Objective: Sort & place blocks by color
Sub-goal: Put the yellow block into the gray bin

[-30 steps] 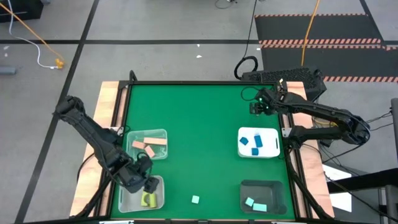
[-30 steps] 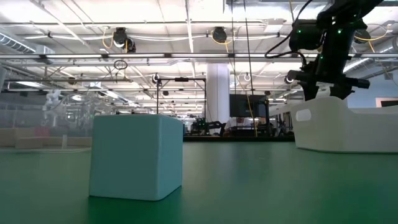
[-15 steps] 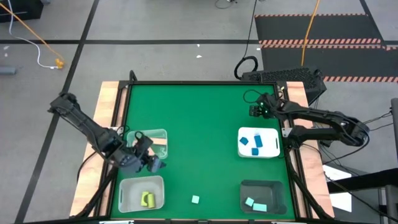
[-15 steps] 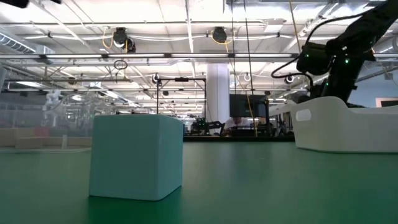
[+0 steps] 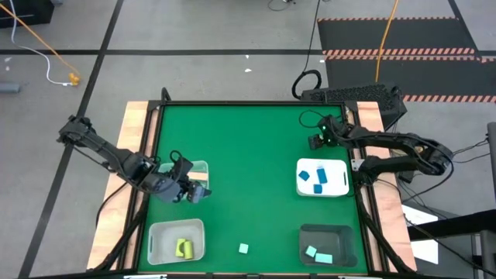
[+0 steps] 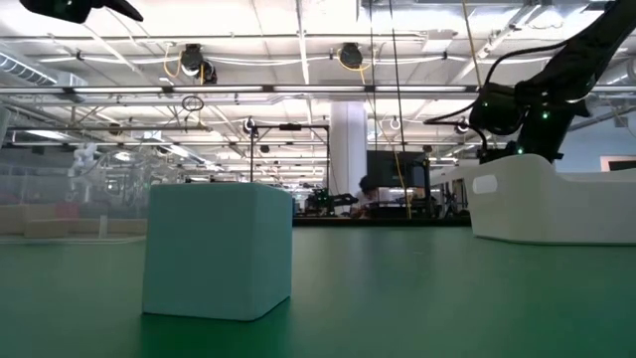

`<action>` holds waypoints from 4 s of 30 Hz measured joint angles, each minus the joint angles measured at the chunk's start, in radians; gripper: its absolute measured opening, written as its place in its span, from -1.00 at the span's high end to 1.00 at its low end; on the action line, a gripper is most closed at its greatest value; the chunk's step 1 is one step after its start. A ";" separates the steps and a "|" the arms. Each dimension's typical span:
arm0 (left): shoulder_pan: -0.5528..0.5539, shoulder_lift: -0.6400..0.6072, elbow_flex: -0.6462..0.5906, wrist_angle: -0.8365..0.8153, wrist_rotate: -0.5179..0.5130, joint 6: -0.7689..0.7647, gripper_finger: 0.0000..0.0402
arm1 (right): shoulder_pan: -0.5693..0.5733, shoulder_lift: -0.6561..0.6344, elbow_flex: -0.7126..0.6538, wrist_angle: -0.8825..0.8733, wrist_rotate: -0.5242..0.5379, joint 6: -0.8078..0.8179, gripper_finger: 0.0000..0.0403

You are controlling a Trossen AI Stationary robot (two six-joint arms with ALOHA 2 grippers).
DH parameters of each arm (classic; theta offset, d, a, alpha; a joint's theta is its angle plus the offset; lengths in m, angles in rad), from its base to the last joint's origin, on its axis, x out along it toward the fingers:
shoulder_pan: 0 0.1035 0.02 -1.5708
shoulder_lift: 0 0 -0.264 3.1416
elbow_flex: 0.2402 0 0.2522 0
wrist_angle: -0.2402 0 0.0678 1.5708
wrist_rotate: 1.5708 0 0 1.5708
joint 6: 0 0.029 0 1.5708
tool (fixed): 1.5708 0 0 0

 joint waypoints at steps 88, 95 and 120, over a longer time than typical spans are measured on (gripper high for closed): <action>0.433 0.359 -0.001 1.216 0.224 0.340 -0.29 | 0.727 0.132 0.395 1.056 -0.358 -0.591 0.43; 0.436 0.358 0.000 1.228 0.224 0.328 0.06 | 0.731 0.132 0.395 1.072 -0.359 -0.591 0.43; 0.439 0.350 0.000 1.141 0.377 0.300 0.22 | 0.741 -0.150 0.395 0.530 -0.339 -0.340 -0.12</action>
